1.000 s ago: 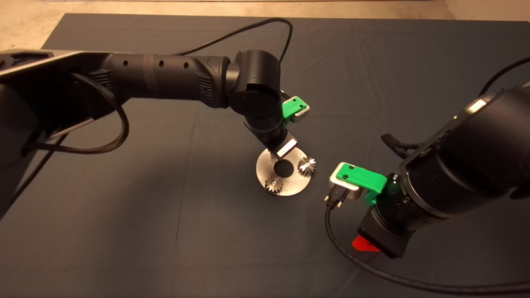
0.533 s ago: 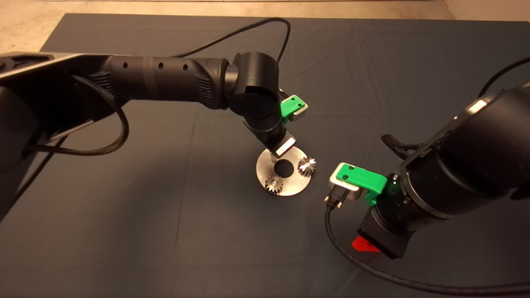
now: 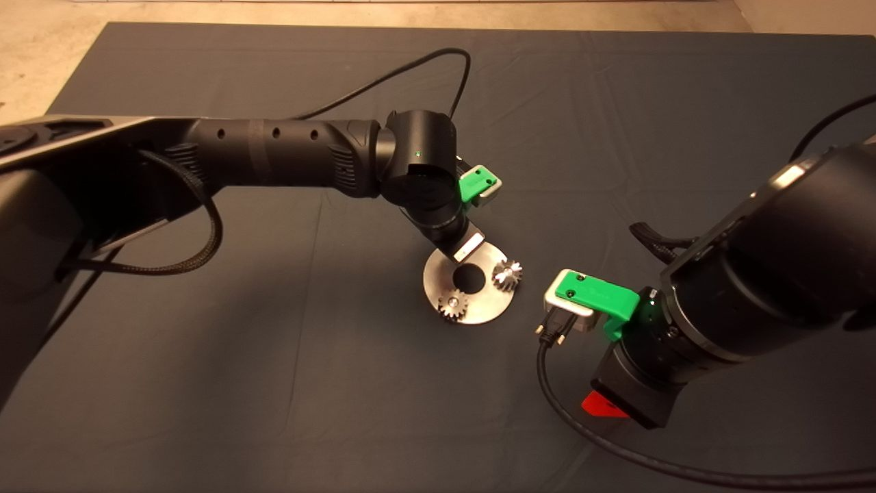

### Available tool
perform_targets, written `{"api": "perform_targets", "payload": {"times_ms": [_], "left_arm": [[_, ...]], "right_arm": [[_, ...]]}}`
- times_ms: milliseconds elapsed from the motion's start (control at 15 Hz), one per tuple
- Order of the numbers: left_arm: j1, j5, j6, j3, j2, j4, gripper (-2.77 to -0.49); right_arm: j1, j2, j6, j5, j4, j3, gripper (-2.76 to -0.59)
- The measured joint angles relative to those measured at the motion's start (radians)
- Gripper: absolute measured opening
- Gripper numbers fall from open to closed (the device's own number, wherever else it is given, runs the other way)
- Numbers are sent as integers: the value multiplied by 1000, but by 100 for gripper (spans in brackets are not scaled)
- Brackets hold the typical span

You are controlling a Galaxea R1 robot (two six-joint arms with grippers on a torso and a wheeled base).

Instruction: Install three planetary gears onto the carrier pins

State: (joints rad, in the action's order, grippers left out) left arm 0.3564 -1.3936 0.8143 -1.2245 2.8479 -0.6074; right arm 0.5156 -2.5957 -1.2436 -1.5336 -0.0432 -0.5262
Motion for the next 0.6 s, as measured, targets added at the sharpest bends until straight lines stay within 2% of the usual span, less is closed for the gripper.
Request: {"api": "perform_targets", "payload": {"times_ms": [400,600], "left_arm": [[0,0,0,-1,1,0,-253],[-5,-6,-2,-24,14,1,-254]], "right_arm": [[0,0,0,0,0,0,-163],[0,0,0,0,0,0,-163]]}}
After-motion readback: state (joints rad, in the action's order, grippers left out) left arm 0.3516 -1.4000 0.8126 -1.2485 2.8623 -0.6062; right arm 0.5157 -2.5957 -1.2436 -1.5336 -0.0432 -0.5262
